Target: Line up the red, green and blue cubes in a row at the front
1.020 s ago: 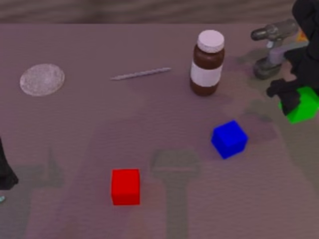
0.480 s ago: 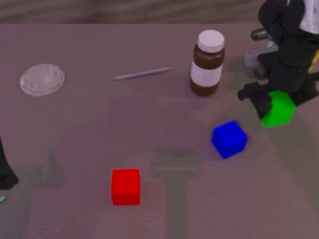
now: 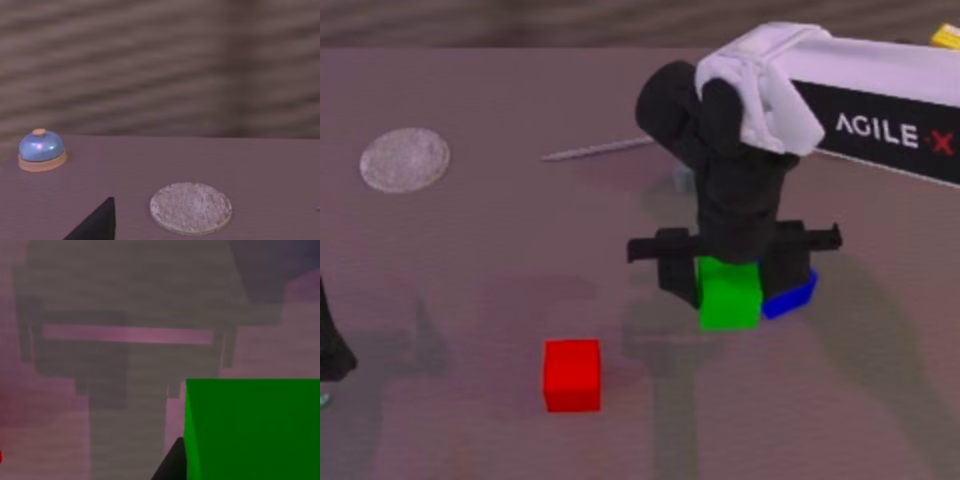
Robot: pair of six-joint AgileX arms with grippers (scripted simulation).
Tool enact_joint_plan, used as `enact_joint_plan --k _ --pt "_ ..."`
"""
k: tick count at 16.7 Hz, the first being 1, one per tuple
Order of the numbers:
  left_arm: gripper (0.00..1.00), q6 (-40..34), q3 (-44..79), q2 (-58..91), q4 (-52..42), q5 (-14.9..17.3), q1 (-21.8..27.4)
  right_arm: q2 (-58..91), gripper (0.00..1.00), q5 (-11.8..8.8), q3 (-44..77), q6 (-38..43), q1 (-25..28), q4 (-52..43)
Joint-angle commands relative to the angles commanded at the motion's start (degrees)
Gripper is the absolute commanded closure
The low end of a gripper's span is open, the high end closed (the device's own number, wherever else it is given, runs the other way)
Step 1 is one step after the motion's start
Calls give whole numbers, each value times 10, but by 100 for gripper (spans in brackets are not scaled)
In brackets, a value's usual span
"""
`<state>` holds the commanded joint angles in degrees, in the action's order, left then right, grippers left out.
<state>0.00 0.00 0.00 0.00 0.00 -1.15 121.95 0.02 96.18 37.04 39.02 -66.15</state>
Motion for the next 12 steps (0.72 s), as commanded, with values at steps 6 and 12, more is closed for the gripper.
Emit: enact_joint_plan --k 6,12 --pt "0 0 0 0 0 0 0 -28 100 3 -12 129 101 4" --pt "0 0 0 0 0 0 0 -23 100 2 -18 128 101 15"
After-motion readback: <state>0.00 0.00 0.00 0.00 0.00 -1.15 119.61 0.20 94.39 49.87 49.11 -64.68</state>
